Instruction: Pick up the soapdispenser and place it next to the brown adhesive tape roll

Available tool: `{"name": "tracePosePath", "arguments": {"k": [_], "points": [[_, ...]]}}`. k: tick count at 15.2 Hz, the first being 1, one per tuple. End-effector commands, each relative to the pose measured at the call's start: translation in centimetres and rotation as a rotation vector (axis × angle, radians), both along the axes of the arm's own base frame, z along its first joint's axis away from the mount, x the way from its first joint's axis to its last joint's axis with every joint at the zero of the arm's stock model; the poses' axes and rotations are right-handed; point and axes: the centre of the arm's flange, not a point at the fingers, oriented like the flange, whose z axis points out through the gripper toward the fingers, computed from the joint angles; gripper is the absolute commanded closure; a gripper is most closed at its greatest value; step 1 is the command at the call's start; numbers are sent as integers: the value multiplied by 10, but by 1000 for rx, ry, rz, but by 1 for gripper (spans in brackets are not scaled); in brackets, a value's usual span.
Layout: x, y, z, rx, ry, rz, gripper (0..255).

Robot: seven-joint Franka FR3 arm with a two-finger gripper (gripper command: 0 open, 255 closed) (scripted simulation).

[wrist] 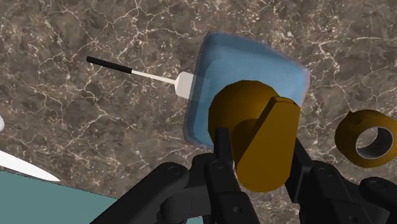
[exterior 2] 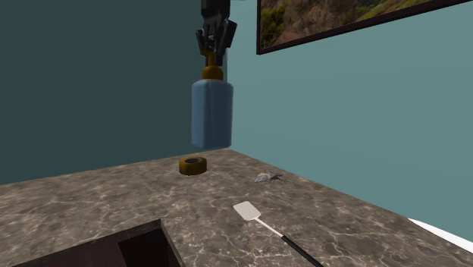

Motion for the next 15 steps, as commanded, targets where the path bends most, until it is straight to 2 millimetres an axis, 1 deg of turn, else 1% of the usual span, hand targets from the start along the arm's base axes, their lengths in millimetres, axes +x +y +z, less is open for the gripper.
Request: {"name": "tracePosePath", "arguments": {"k": [1, 15], "points": [[10, 21, -11, 1, -1, -2, 255], [80, 174, -87, 1, -1, -2, 255]]}}
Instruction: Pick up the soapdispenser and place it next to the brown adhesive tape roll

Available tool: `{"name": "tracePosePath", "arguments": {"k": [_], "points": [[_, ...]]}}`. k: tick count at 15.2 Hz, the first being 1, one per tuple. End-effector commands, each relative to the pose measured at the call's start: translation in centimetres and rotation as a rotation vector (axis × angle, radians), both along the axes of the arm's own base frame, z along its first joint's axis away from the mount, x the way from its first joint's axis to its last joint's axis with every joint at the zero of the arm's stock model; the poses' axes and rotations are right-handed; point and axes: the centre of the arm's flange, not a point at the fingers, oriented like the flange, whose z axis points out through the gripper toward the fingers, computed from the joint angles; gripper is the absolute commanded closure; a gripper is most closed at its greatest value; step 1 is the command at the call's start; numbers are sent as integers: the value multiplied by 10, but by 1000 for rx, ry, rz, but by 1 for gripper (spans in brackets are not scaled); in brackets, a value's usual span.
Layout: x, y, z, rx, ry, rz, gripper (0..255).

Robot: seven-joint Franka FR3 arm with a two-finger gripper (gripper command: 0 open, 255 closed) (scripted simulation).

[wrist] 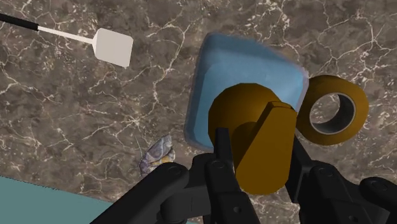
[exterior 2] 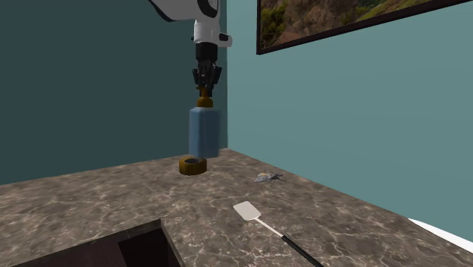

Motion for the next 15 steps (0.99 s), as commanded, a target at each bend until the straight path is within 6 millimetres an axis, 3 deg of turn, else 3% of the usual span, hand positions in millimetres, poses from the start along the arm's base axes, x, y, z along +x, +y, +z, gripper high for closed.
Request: {"name": "tracePosePath", "arguments": {"k": [1, 15], "points": [[11, 23, -12, 1, -1, -1, 255], [11, 23, -86, 1, -1, -1, 255]]}}
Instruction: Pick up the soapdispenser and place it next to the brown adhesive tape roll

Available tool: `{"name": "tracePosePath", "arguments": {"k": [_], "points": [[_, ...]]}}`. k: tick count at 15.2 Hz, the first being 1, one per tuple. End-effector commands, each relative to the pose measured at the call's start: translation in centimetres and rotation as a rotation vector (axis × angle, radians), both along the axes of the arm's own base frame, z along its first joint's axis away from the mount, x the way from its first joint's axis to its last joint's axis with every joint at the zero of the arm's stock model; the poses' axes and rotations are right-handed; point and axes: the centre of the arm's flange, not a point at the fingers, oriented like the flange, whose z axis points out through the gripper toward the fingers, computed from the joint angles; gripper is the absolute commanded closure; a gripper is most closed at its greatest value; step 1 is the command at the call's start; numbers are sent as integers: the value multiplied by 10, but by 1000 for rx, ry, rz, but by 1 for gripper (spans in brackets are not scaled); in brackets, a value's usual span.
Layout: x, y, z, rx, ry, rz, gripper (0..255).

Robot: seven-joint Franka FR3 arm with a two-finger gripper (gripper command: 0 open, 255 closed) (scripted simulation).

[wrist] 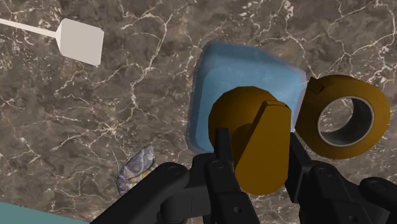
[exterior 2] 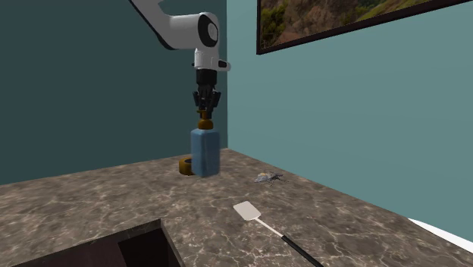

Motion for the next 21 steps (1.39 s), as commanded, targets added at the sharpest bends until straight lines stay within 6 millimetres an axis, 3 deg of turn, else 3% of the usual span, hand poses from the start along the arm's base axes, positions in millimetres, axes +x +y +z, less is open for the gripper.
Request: {"name": "tracePosePath", "arguments": {"k": [1, 7, 15, 16, 21], "points": [[-1, 1, -10, 1, -1, 0, 255], [-1, 0, -40, 1, -1, 0, 255], [-1, 1, -40, 1, -1, 0, 255], [-1, 0, -40, 1, -1, 0, 0], [-1, 1, -40, 1, -1, 0, 0]]}}
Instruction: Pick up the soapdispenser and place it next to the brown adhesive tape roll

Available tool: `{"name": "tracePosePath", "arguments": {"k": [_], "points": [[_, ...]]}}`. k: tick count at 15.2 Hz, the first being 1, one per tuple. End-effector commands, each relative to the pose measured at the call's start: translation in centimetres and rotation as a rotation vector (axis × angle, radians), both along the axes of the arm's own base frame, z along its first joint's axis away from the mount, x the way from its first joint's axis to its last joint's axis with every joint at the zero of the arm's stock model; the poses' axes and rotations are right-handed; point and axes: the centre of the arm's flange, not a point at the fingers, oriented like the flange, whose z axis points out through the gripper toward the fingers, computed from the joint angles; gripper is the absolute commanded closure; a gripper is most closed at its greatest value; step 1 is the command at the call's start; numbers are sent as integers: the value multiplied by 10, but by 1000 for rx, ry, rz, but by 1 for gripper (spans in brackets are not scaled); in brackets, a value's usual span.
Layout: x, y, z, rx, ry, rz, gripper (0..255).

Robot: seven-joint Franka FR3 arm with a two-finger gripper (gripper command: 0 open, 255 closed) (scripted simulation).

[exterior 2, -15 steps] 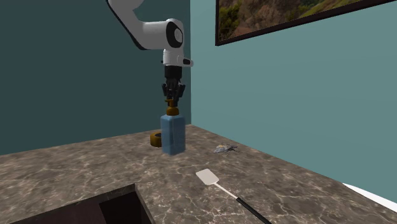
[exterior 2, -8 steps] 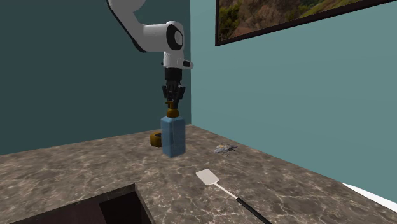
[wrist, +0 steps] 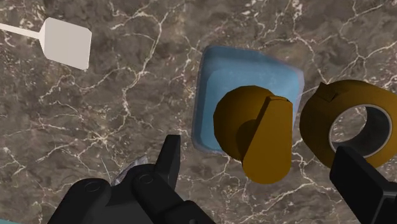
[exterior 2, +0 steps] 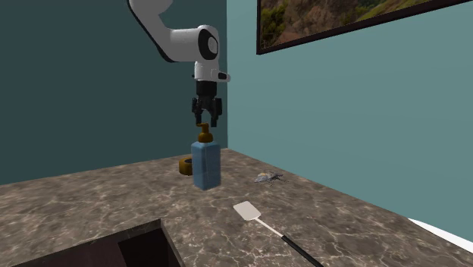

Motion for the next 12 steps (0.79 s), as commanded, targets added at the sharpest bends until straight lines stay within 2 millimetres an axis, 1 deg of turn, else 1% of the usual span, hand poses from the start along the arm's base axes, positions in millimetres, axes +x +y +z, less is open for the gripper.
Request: {"name": "tracePosePath", "arguments": {"k": [1, 4, 12], "points": [[1, 0, 13, 0, 0, 0, 0], [3, -1, 50, 0, 0, 0, 0], [3, -1, 50, 0, 0, 0, 0]]}}
